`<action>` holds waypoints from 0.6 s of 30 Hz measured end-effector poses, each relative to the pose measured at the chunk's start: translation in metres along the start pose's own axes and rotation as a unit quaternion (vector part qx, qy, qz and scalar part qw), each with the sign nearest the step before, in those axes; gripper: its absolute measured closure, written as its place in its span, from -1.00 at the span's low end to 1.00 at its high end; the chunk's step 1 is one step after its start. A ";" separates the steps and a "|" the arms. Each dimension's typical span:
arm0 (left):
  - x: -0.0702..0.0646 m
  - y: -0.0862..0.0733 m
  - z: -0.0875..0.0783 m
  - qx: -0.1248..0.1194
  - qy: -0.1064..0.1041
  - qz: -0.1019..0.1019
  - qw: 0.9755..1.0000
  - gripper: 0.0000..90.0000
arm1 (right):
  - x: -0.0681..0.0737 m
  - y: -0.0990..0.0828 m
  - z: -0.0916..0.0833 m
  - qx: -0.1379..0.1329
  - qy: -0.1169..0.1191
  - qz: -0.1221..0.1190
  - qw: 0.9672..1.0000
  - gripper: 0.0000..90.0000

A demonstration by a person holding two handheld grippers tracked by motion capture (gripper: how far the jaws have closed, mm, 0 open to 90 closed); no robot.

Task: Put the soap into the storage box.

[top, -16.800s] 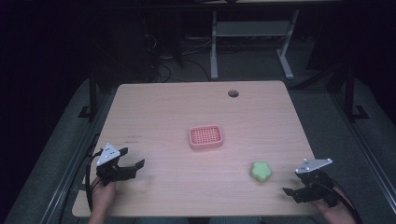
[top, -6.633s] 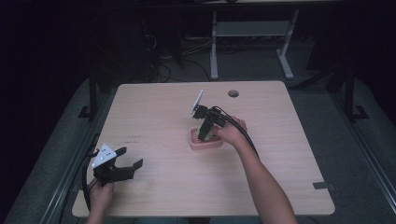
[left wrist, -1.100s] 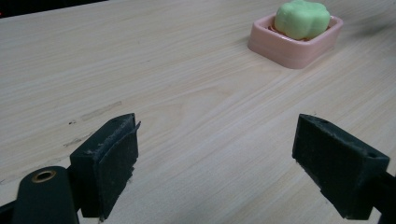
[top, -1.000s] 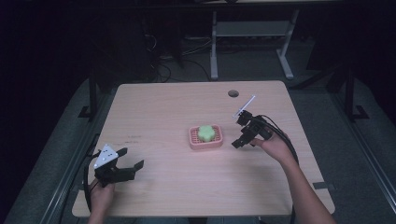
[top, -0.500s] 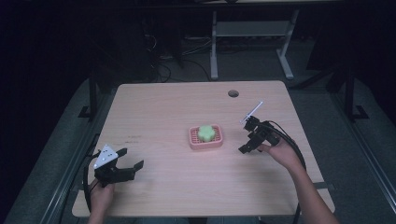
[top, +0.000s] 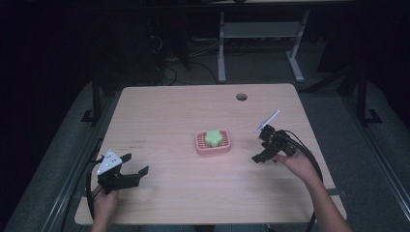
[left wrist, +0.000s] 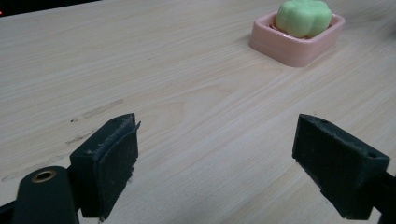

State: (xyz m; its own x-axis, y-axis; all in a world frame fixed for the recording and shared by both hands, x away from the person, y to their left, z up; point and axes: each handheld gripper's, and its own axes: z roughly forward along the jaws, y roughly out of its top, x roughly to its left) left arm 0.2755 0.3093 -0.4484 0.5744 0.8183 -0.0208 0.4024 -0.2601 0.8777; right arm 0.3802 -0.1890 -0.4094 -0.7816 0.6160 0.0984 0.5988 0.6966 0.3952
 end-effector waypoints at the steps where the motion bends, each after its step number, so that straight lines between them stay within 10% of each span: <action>1: 0.000 0.000 0.000 0.000 0.000 -0.001 1.000 -0.69 | 0.000 -0.001 0.000 0.001 0.001 0.000 1.000 -0.46; 18: -0.001 0.000 0.001 0.004 0.001 0.002 1.000 -0.69 | 0.003 -0.041 0.000 -0.014 0.000 0.010 1.000 -0.46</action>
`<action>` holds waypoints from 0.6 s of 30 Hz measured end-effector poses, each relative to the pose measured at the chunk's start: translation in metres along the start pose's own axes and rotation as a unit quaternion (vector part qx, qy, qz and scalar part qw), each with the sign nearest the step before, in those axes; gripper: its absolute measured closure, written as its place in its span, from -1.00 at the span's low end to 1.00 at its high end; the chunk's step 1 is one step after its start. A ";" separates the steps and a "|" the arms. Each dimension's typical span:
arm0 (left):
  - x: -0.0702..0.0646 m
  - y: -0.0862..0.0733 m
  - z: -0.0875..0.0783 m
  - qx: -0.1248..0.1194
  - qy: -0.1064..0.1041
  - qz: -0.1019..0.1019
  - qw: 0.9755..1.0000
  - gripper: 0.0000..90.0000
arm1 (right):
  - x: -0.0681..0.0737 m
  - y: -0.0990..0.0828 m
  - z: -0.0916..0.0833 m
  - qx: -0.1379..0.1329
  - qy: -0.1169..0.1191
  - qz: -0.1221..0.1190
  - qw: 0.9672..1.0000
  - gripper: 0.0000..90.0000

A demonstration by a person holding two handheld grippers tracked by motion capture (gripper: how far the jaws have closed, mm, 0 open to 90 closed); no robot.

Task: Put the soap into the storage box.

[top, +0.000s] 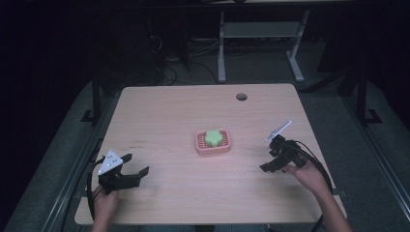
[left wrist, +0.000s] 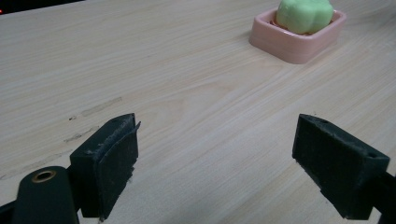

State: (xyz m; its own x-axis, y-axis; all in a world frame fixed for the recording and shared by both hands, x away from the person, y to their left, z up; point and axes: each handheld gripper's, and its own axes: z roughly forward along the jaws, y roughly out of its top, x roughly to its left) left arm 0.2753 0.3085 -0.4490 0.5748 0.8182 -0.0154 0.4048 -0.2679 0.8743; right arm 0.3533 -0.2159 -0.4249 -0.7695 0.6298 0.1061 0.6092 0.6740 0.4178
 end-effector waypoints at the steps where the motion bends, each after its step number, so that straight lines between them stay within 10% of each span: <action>1: 0.000 0.000 0.000 0.000 0.000 -0.002 1.000 -0.69 | 0.000 -0.002 0.000 -0.001 0.001 0.000 1.000 -0.46; 18: -0.003 -0.002 0.003 0.006 0.002 0.001 1.000 -0.69 | 0.010 -0.044 -0.013 -0.039 -0.008 0.019 0.999 -0.46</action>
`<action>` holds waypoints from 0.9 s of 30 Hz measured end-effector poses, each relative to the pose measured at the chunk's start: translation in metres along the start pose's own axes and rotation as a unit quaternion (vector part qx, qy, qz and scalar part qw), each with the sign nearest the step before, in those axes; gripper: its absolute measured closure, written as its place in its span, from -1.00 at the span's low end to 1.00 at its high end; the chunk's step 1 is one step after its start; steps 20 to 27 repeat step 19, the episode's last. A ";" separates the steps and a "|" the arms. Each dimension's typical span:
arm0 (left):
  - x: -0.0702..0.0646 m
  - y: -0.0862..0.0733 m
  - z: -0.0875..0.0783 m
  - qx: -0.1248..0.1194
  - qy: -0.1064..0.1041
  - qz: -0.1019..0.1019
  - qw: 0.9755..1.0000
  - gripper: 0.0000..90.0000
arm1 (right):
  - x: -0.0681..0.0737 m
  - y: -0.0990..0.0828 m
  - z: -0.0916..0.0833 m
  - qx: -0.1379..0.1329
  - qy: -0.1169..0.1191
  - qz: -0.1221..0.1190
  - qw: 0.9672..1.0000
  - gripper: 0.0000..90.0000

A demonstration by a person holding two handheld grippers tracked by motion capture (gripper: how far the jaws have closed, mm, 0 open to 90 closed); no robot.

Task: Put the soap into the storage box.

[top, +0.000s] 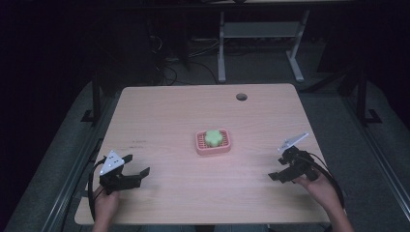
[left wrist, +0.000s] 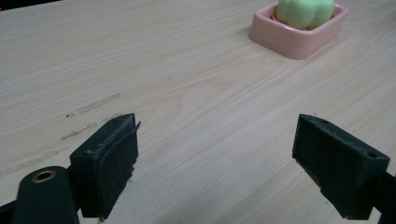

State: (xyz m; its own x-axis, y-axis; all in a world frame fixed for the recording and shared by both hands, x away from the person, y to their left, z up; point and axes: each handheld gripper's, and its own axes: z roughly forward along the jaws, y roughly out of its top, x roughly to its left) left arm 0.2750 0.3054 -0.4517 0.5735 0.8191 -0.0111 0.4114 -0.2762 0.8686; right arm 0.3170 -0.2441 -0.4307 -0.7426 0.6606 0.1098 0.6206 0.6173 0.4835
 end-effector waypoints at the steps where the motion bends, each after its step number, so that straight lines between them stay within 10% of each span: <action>1: 0.000 0.000 0.000 0.001 0.000 0.001 1.000 -0.69 | -0.001 -0.005 0.000 -0.003 0.001 0.001 1.000 -0.46; 11: -0.008 0.001 0.002 0.000 -0.007 0.007 1.000 -0.69 | 0.001 -0.037 -0.003 -0.033 0.007 0.017 0.999 -0.46; 27: -0.011 0.002 0.008 0.004 -0.010 0.011 1.000 -0.69 | 0.012 -0.040 -0.010 -0.076 -0.017 0.010 0.997 -0.46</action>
